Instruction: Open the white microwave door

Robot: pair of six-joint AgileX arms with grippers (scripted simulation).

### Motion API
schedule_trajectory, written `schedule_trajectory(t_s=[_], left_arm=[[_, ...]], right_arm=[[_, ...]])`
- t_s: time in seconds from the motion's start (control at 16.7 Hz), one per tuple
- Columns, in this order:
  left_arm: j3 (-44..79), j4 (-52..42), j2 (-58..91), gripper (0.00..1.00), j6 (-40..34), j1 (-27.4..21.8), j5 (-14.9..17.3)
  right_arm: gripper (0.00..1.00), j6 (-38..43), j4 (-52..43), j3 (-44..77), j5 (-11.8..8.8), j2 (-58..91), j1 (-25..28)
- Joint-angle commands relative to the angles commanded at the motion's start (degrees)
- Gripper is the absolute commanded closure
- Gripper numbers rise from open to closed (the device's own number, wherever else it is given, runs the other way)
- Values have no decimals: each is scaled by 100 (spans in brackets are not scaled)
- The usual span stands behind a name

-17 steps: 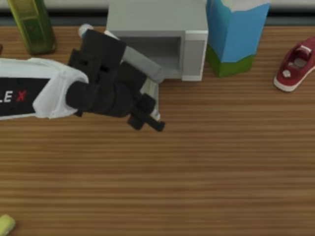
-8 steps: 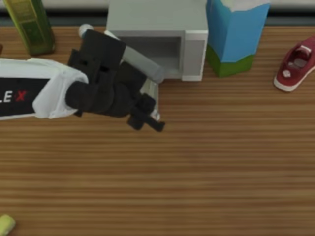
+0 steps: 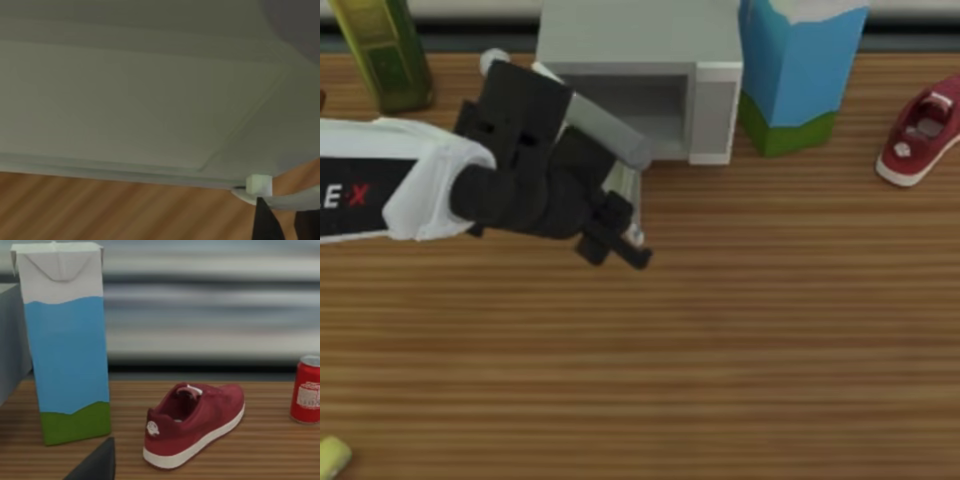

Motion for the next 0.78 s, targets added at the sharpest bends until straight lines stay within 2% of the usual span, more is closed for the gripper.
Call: schedule_trajectory(t_s=[0.24, 0.78], left_arm=[[-33, -33, -46, 100, 204, 108, 120], [-33, -33, -46, 100, 204, 108, 120]], right_arm=[[0, 0, 0, 0, 0, 0, 0], [0, 0, 0, 0, 0, 0, 0]])
